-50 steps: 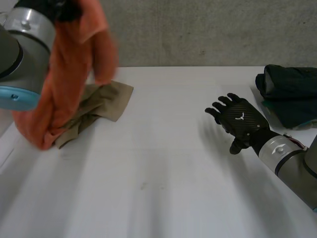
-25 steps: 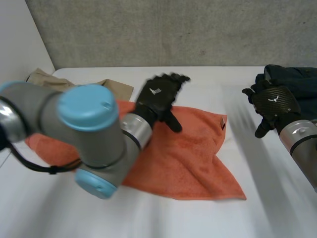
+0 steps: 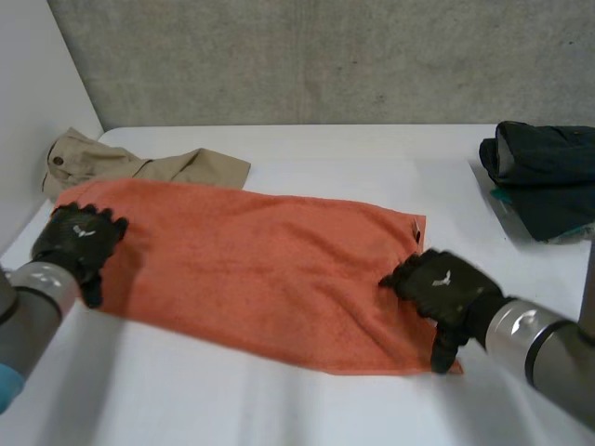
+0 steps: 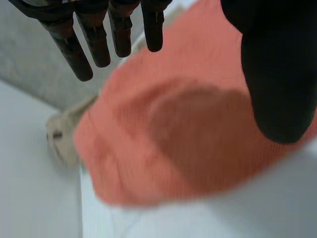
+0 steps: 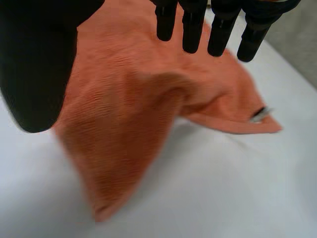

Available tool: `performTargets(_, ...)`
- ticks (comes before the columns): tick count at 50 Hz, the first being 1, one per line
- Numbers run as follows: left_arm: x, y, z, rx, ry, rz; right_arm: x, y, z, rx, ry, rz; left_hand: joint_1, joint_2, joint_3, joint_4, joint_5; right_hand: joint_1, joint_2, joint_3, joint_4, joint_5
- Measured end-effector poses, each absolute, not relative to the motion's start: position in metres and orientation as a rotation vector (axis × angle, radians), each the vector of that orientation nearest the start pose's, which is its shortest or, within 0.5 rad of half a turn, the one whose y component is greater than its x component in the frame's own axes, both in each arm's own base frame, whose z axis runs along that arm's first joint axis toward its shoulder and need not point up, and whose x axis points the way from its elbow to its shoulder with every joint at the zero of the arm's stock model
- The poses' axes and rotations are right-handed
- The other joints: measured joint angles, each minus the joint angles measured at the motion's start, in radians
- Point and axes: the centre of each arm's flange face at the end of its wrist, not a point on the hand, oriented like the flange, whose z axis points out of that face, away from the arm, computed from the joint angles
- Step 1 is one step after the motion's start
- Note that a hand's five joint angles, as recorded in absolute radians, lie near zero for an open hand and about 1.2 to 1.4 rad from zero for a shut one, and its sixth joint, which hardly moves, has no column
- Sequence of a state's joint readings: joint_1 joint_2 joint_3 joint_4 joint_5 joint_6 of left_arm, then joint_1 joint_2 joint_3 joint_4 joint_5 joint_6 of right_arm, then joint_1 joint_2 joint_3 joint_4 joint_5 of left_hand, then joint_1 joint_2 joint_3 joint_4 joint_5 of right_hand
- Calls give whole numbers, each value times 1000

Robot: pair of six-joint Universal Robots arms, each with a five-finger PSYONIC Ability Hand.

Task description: Fold the laundry.

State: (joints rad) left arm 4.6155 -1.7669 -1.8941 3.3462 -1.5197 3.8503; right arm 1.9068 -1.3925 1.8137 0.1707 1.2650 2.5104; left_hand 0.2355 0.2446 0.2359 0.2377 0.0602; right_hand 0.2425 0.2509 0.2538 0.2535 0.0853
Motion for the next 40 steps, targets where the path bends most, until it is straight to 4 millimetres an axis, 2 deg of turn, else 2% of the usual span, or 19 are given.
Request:
performTargets(5, -139, -289, 160, 921, 2183, -1562, 238, -183, 163, -1476, 2197, -1455, 90, 76, 81, 84, 88, 134, 106, 121, 123, 124)
performTargets(11, -129, -301, 144, 938, 2255, -1560, 238, -182, 147, -1485, 2175, -1512, 128, 118, 128, 129, 135, 248, 226, 230, 231, 228)
performTargets(16, -128, -311, 132, 970, 2290, -1570, 239, -187, 133, -1482, 2167, -1539, 181, 174, 183, 178, 184, 573, 567, 559, 549, 540)
performTargets(18, -129, -314, 128, 980, 2295, -1575, 240, -190, 128, -1479, 2164, -1553, 370, 342, 350, 339, 341, 744, 731, 719, 722, 712)
performTargets(19, -129, -316, 127, 985, 2295, -1578, 240, -191, 127, -1478, 2163, -1559, 450, 405, 413, 415, 415, 756, 759, 747, 750, 740)
performTargets(20, -130, -317, 125, 992, 2294, -1583, 240, -193, 125, -1475, 2161, -1572, 624, 592, 597, 582, 580, 858, 895, 883, 887, 873)
performTargets(21, -131, -319, 123, 1001, 2292, -1592, 240, -196, 124, -1472, 2160, -1587, 833, 803, 807, 797, 793, 859, 921, 915, 922, 896)
performTargets(22, -131, -319, 123, 1003, 2290, -1594, 240, -197, 124, -1471, 2159, -1592, 833, 803, 807, 797, 793, 859, 922, 921, 928, 900)
performTargets(24, -133, -320, 123, 1017, 2282, -1608, 240, -200, 124, -1464, 2158, -1618, 900, 932, 933, 942, 918, 859, 922, 927, 938, 904)
performTargets(27, -137, -319, 127, 1027, 2262, -1631, 240, -204, 129, -1456, 2151, -1657, 900, 948, 950, 958, 919, 859, 922, 927, 940, 905)
performTargets(32, -152, -310, 160, 1039, 2163, -1750, 236, -216, 163, -1423, 2113, -1827, 900, 949, 950, 958, 919, 859, 922, 927, 940, 907)
performTargets(37, -175, -286, 219, 1020, 2023, -1979, 220, -230, 219, -1377, 2093, -2040, 900, 949, 950, 958, 919, 859, 922, 927, 942, 911)
performTargets(40, -185, -264, 261, 975, 1942, -2147, 208, -234, 252, -1352, 2094, -2132, 900, 949, 950, 958, 919, 859, 922, 927, 943, 914)
